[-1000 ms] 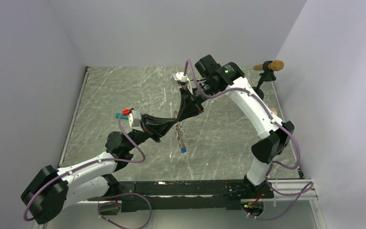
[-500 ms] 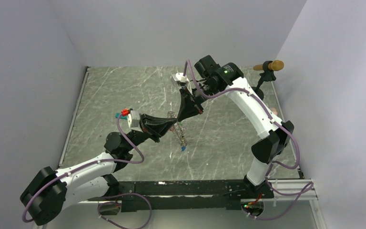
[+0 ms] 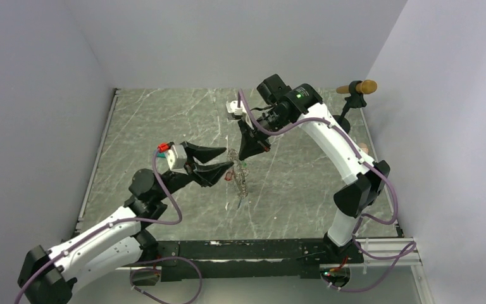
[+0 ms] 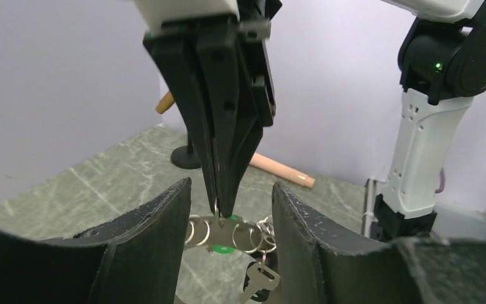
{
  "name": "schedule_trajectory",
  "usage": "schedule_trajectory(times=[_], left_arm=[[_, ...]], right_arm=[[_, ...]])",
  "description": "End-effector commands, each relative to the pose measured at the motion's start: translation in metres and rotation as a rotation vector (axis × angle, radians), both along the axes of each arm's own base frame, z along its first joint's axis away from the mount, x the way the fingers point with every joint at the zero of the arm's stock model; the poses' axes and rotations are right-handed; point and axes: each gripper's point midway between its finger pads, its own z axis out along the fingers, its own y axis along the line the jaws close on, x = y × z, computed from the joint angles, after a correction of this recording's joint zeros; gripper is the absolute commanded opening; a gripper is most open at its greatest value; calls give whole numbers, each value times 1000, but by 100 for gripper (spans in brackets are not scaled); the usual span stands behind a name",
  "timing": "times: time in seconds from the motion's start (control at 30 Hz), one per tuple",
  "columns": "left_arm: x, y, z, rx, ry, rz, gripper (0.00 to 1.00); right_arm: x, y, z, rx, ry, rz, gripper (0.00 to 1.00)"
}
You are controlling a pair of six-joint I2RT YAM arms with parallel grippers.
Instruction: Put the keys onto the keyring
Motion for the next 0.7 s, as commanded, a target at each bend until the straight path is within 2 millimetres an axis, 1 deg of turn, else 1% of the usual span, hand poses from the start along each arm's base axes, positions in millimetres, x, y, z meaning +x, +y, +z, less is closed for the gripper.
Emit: schedule_trajectory(times=[0.0,0.13,0.23,0.4,0.67], left_arm=[[7,3,-17,281,-17,50,55],[9,-4,-28,454,-24,8,52],[12,-9,-29,508,-22,-16,51],[17,-16,-28,513,-28,-28,52],[20,-23,-24,471,-18,-36,47]], right_arm=[[2,-10,9,-50,-127,-18,0],[5,-11,6,-88,-157,-22,0],[6,-10,6,-98,-162,-23,0],[6,-10,4,-100,-157,-20,0],[5,-9,1,-100,-145,-8,0]])
